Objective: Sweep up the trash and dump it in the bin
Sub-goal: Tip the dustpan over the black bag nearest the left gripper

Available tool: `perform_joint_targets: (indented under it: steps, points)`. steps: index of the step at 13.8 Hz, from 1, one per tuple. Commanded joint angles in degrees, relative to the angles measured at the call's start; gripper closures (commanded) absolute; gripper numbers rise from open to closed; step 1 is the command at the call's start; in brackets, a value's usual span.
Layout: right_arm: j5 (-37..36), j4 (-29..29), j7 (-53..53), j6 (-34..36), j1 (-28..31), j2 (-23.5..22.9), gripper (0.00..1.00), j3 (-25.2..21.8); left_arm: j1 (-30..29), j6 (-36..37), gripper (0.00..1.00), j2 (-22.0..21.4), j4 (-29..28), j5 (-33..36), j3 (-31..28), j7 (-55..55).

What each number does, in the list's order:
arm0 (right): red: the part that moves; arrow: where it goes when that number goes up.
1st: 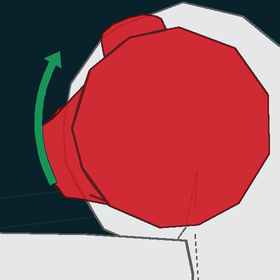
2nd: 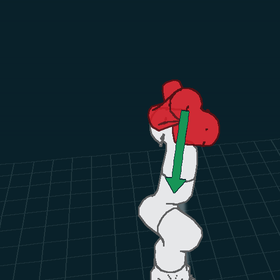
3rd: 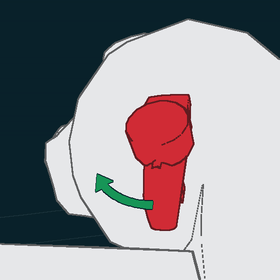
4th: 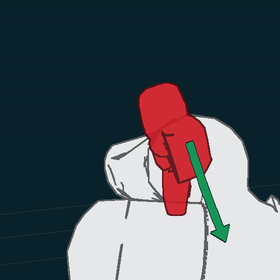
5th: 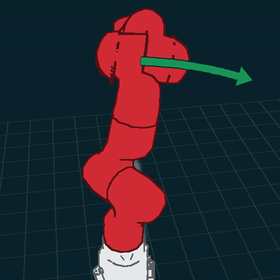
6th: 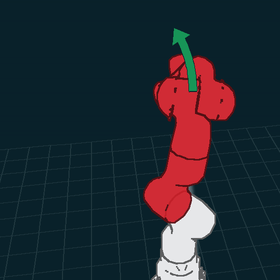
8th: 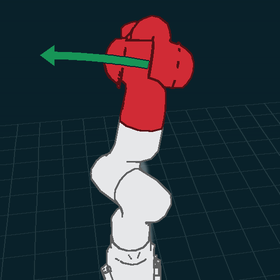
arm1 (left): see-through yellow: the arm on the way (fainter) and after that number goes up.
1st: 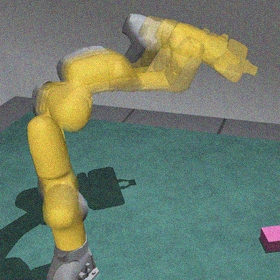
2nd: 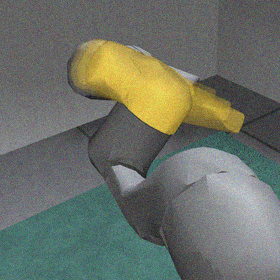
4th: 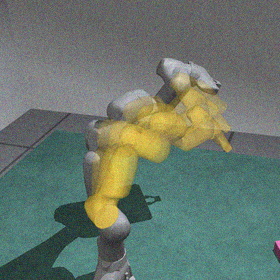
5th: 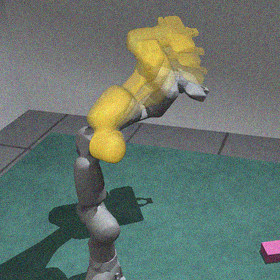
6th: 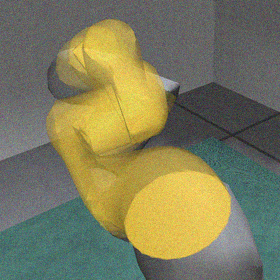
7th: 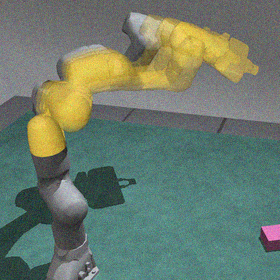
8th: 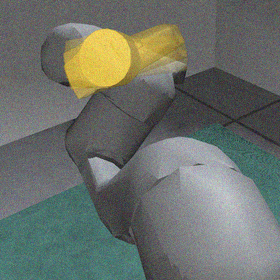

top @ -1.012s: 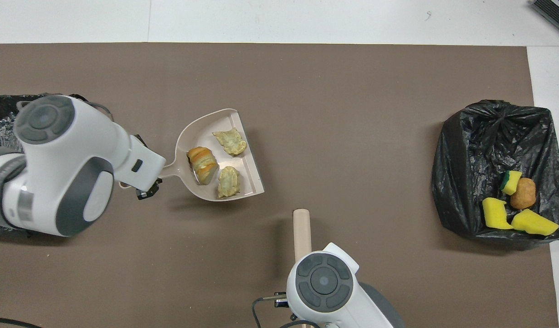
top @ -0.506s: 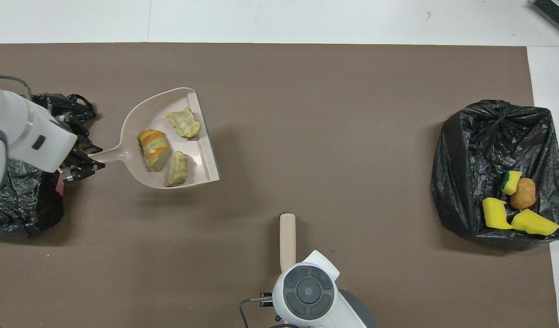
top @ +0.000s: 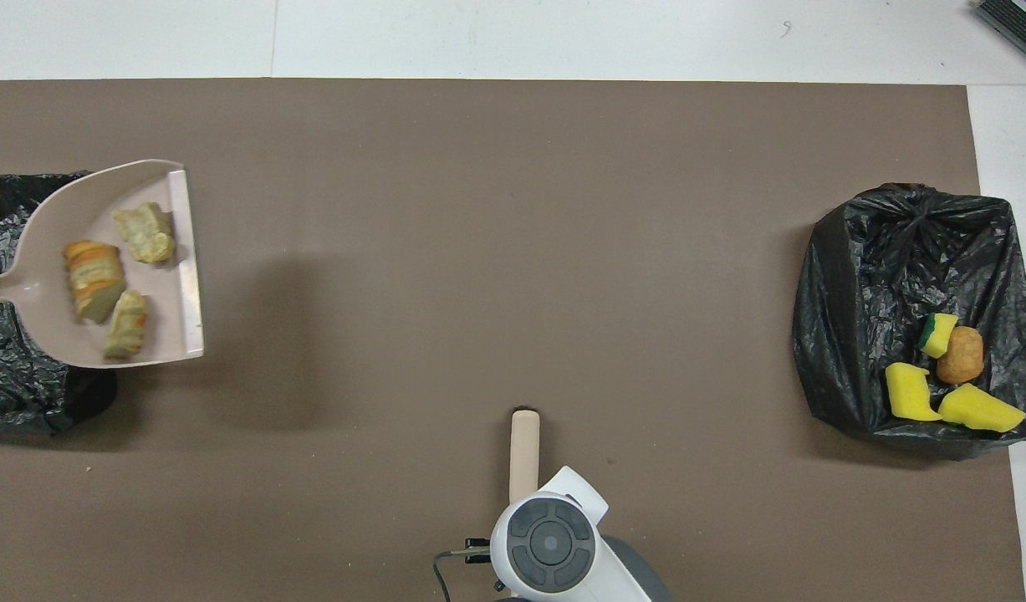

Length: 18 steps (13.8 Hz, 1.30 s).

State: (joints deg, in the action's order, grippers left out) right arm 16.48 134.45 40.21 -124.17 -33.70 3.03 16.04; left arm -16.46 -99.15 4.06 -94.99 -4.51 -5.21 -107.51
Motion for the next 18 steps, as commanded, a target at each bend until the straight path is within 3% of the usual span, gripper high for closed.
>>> perform_joint_targets:
  steps: [1,4,9,14,18]
  points:
    - [-2.8,-3.4,-0.4,0.2,3.0,0.3,0.0,-0.4,-3.9,2.1,1.0,3.5,6.6,3.8,0.7,-3.7]
    - [-8.3,-7.3,-0.6,-0.1,8.9,0.0,0.0,-0.3,-4.5,0.3,1.0,7.4,12.5,12.4,0.7,-6.4]
    - [-15.2,-12.1,-6.7,0.7,20.2,-1.0,0.0,-0.3,-3.8,-10.0,1.0,9.4,11.8,24.1,0.7,-5.1]
    - [-19.2,-13.9,-13.7,0.9,27.3,-1.2,0.0,-2.7,3.3,-12.1,1.0,4.7,1.8,44.7,0.9,10.8]
    - [-21.1,-19.2,-21.4,2.3,27.4,-1.2,0.0,-12.1,6.3,-14.4,1.0,0.4,-5.0,60.6,0.9,17.4]
